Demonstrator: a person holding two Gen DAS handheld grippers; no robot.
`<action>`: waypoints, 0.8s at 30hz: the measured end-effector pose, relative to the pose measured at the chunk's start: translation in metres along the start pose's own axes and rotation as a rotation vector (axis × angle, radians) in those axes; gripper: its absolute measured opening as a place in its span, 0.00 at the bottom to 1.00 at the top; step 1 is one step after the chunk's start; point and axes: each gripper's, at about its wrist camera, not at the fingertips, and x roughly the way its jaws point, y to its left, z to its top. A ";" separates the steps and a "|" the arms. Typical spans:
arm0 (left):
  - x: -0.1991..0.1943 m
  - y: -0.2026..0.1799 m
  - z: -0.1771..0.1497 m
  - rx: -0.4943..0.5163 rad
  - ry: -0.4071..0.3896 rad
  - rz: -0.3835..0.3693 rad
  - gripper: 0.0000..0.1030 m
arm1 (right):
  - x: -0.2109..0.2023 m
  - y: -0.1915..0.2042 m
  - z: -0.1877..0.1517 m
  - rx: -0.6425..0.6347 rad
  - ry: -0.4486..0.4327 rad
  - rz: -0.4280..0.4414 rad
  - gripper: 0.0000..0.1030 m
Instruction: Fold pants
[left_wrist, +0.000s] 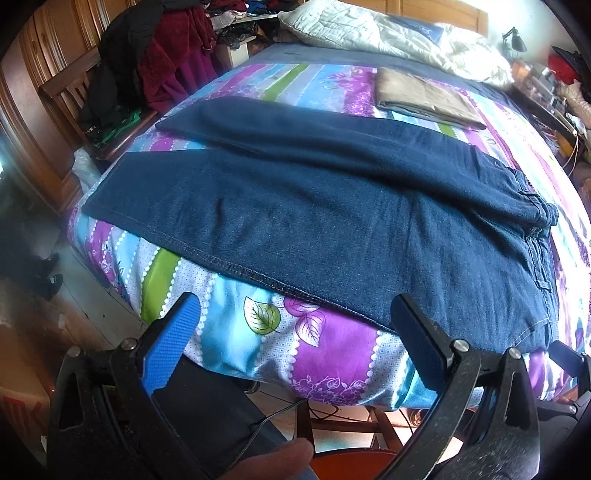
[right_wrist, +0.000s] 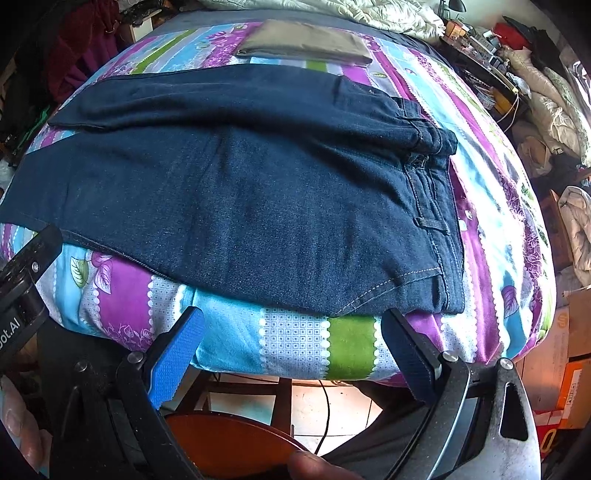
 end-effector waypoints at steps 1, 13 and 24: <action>0.000 0.000 0.000 0.000 -0.001 0.000 1.00 | 0.000 -0.001 0.000 0.003 0.001 0.001 0.95; -0.002 -0.002 0.002 0.019 -0.012 0.003 1.00 | 0.001 -0.008 0.000 0.030 0.011 0.005 0.95; 0.012 0.025 0.017 -0.029 -0.008 -0.125 1.00 | -0.007 -0.036 0.021 0.085 -0.085 0.032 0.95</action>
